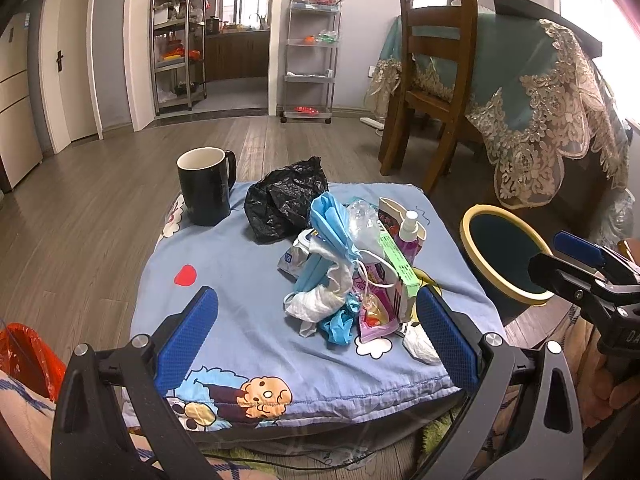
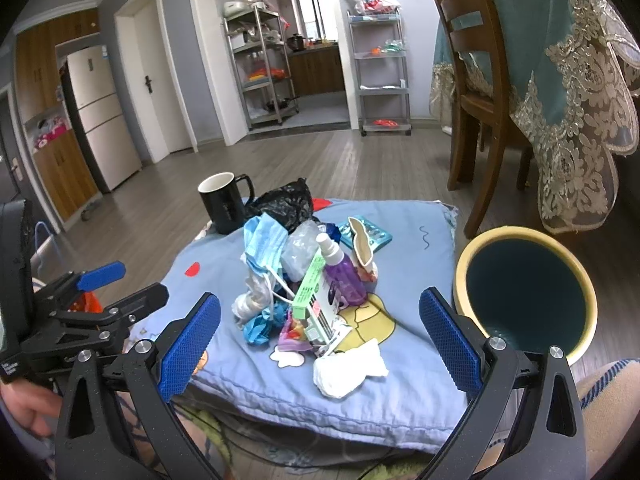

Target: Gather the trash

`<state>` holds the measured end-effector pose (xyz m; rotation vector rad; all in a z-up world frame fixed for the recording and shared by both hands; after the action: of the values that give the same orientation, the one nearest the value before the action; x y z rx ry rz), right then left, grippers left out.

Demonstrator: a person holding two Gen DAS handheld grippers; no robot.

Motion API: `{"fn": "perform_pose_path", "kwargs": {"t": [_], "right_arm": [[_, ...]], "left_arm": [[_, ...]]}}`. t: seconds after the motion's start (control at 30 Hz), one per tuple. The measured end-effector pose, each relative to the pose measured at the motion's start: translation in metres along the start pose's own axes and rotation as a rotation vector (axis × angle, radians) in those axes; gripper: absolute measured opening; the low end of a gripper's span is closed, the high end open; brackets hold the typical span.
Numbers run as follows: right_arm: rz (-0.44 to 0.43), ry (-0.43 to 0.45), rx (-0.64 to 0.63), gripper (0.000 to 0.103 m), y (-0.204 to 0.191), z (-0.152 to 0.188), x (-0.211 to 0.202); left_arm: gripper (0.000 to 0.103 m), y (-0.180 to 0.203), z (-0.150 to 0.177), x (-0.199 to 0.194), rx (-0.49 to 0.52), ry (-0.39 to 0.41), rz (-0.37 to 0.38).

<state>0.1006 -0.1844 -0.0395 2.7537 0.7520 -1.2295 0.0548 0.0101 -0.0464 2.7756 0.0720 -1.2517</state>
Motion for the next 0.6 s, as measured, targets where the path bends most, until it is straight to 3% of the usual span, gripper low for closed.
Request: {"fn": "perform_pose_path", "kwargs": {"t": [0.6], "right_arm": [[0.004,-0.005,0.004,0.099,0.0055,0.0006,-0.0006]], "left_arm": [[0.097,0.0000,0.0013,0.0040,-0.002,-0.014,-0.004]]}}
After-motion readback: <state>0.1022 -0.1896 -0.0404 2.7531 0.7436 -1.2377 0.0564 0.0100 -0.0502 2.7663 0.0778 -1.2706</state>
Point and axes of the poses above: each gripper's, at about its wrist camera, not at the fingertips, and x roughly the way its jaws point, y to its right, z to its underside, the point moved 7 cm from there along x, roughly the way its jaws point, and after that the axes turned 9 degrees about -y, right-handed, at the moved point
